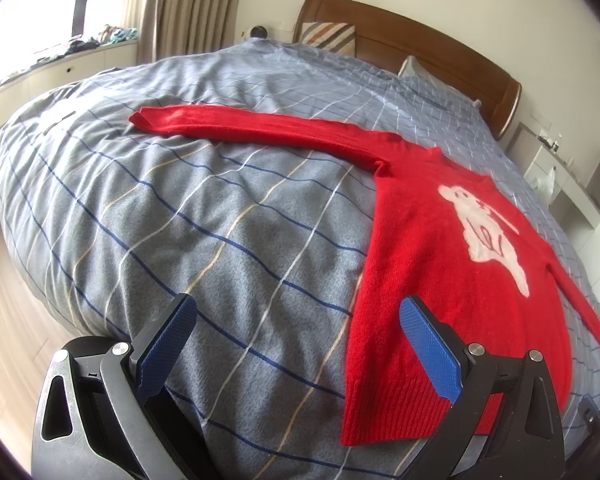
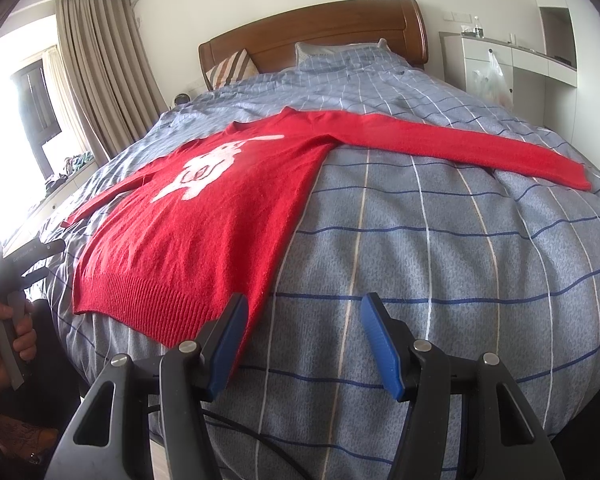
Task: Fold small clothes
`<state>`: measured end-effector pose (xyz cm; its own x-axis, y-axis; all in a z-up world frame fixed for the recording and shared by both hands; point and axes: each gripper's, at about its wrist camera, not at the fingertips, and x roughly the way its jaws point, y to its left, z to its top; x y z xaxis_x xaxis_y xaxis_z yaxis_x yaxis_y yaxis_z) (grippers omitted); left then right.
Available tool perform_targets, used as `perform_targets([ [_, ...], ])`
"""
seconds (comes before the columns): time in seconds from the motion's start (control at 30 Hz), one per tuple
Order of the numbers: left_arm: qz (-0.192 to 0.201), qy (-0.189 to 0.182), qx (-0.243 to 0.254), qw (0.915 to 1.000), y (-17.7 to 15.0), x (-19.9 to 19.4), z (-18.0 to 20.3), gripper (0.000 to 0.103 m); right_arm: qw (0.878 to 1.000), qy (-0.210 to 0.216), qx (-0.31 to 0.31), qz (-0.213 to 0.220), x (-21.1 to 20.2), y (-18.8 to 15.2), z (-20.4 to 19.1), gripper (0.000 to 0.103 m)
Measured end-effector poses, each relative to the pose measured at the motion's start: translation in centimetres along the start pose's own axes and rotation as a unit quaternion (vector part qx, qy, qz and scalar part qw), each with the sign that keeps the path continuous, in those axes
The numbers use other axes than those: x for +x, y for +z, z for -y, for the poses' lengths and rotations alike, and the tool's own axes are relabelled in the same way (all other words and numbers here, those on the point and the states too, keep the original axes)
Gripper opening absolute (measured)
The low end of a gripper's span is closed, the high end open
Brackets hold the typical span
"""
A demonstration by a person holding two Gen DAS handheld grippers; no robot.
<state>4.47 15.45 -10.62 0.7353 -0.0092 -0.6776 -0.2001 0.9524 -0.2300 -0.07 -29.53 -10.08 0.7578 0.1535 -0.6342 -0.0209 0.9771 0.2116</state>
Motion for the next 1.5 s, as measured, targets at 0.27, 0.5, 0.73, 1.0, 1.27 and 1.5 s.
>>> perform_targets([
  [0.27,-0.001,0.001,0.001,1.0000,0.0,0.0,0.0,0.102,1.000,0.013,0.017,0.008,-0.3,0.1,0.8,0.058],
  [0.5,0.006,-0.006,-0.012,0.9999,0.2,-0.2,-0.5,0.102,0.965,-0.005,0.245,0.090,-2.9,4.7,14.9,0.059],
  [0.73,0.001,-0.009,-0.035,0.9994,0.4,0.2,-1.2,0.102,0.851,0.038,0.512,0.112,0.3,3.1,27.1,0.052],
  [1.0,-0.007,-0.005,-0.033,0.9994,0.2,0.7,-1.0,0.102,0.827,0.026,0.553,0.097,4.3,4.6,29.5,0.004],
  [1.27,-0.012,-0.019,-0.033,0.9992,0.2,1.0,-0.7,0.102,0.943,0.009,0.312,0.116,2.4,19.2,17.6,0.004],
  [1.5,-0.014,-0.030,-0.042,0.9986,0.1,1.0,-1.1,0.102,0.987,0.107,0.100,0.069,8.9,27.5,-3.6,0.004],
])
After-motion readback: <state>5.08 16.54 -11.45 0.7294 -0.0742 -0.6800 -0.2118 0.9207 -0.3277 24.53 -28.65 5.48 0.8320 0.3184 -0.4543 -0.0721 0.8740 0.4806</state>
